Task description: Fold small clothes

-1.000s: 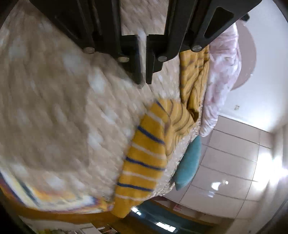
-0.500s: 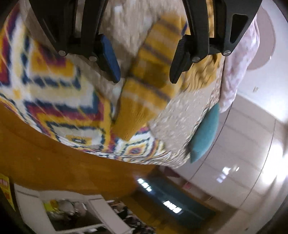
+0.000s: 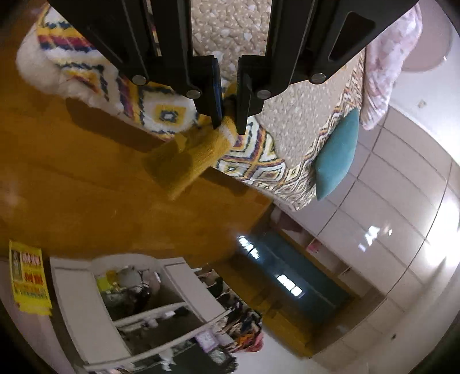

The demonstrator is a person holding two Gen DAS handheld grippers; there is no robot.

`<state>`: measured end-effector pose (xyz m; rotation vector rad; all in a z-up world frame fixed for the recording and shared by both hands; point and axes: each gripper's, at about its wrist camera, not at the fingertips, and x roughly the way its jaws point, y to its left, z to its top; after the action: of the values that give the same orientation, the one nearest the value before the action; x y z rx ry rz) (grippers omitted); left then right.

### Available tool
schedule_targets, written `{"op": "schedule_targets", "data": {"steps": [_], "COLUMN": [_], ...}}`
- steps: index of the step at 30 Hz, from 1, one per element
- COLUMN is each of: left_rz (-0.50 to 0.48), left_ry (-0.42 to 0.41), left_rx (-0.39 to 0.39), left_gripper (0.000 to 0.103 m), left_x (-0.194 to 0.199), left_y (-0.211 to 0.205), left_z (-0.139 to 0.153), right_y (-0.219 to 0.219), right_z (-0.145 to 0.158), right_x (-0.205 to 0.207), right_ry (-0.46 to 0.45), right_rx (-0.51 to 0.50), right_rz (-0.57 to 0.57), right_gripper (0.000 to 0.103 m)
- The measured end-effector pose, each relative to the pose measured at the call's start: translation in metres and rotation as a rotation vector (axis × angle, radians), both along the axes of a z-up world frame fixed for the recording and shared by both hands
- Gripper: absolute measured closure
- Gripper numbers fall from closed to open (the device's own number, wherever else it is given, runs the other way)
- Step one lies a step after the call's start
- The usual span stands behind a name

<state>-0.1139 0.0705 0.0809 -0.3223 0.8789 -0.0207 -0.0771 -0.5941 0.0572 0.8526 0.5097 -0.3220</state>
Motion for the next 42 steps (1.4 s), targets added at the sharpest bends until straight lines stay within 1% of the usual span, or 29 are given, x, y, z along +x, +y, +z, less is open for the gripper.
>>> {"op": "schedule_targets", "data": {"steps": [2,4,5,6,8,10,11,13,14,16,17,19,21,24,27,28,29,31,32,33,34,35,37,39,40,42], "left_rz": [0.016,0.025,0.030,0.035,0.045,0.057,0.069,0.095,0.115,0.163,0.190,0.231,0.243,0.268,0.275,0.275,0.276,0.267,0.263,0.261,0.262,0.263,0.269,0.272,0.271,0.264], "left_ry": [-0.028,-0.056,-0.070,-0.092,-0.124,-0.152,-0.168,-0.193,-0.206,-0.230,-0.242,-0.247,-0.243,-0.224,-0.221,-0.223,-0.222,-0.219,-0.216,-0.214,-0.213,-0.212,-0.211,-0.209,-0.209,-0.211], "left_rx": [-0.017,-0.035,-0.042,-0.048,-0.052,-0.048,-0.038,-0.019,-0.009,0.002,0.001,-0.018,-0.032,-0.035,-0.080,-0.087,-0.085,-0.086,-0.087,-0.089,-0.093,-0.096,-0.110,-0.117,-0.120,-0.131], "left_gripper": [0.032,0.032,0.031,0.031,0.031,0.031,0.030,0.030,0.030,0.030,0.029,0.028,0.028,0.028,0.028,0.028,0.028,0.028,0.028,0.027,0.027,0.027,0.027,0.027,0.027,0.027], "left_x": [0.005,0.009,0.012,0.015,0.020,0.026,0.030,0.033,0.033,0.029,0.026,0.021,0.021,0.023,0.023,0.024,0.024,0.024,0.025,0.025,0.025,0.024,0.024,0.025,0.025,0.025], "left_y": [0.010,0.018,0.022,0.028,0.039,0.052,0.062,0.078,0.088,0.109,0.120,0.139,0.152,0.167,0.176,0.178,0.178,0.177,0.177,0.177,0.177,0.177,0.177,0.178,0.177,0.175], "left_z": [0.002,0.004,0.005,0.005,0.006,0.007,0.007,0.006,0.004,-0.003,-0.008,-0.018,-0.026,-0.034,-0.037,-0.038,-0.038,-0.038,-0.039,-0.039,-0.039,-0.038,-0.038,-0.038,-0.037,-0.036], "right_y": [0.021,0.044,0.062,0.085,0.128,0.185,0.204,0.268,0.288,0.345,0.384,0.440,0.485,0.546,0.589,0.598,0.607,0.618,0.619,0.617,0.612,0.609,0.593,0.566,0.559,0.521], "right_z": [0.022,0.042,0.052,0.065,0.080,0.099,0.100,0.113,0.111,0.114,0.113,0.107,0.095,0.066,0.026,0.015,0.002,-0.019,-0.020,-0.021,-0.017,-0.011,0.000,0.012,0.015,0.019], "right_x": [0.008,0.016,0.027,0.037,0.059,0.081,0.089,0.114,0.117,0.135,0.146,0.156,0.166,0.176,0.194,0.196,0.198,0.196,0.194,0.187,0.180,0.175,0.167,0.161,0.159,0.155], "right_ry": [-0.001,-0.014,-0.018,-0.019,-0.022,-0.029,-0.031,-0.036,-0.035,-0.025,-0.015,0.003,0.019,0.055,0.122,0.146,0.177,0.233,0.237,0.227,0.206,0.193,0.169,0.146,0.149,0.167], "right_rx": [-0.054,-0.086,-0.108,-0.144,-0.186,-0.220,-0.225,-0.249,-0.261,-0.304,-0.339,-0.396,-0.444,-0.522,-0.566,-0.568,-0.563,-0.506,-0.487,-0.447,-0.405,-0.383,-0.359,-0.349,-0.362,-0.408], "right_rz": [0.036,0.101,0.141,0.189,0.273,0.385,0.416,0.523,0.551,0.636,0.692,0.771,0.845,0.945,1.004,1.021,1.048,1.131,1.153,1.194,1.223,1.229,1.213,1.154,1.128,1.019], "right_gripper": [0.093,0.093,0.093,0.093,0.093,0.093,0.093,0.093,0.093,0.093,0.093,0.093,0.094,0.094,0.094,0.093,0.090,0.086,0.077,0.070,0.068,0.065,0.065,0.065,0.065,0.064]}}
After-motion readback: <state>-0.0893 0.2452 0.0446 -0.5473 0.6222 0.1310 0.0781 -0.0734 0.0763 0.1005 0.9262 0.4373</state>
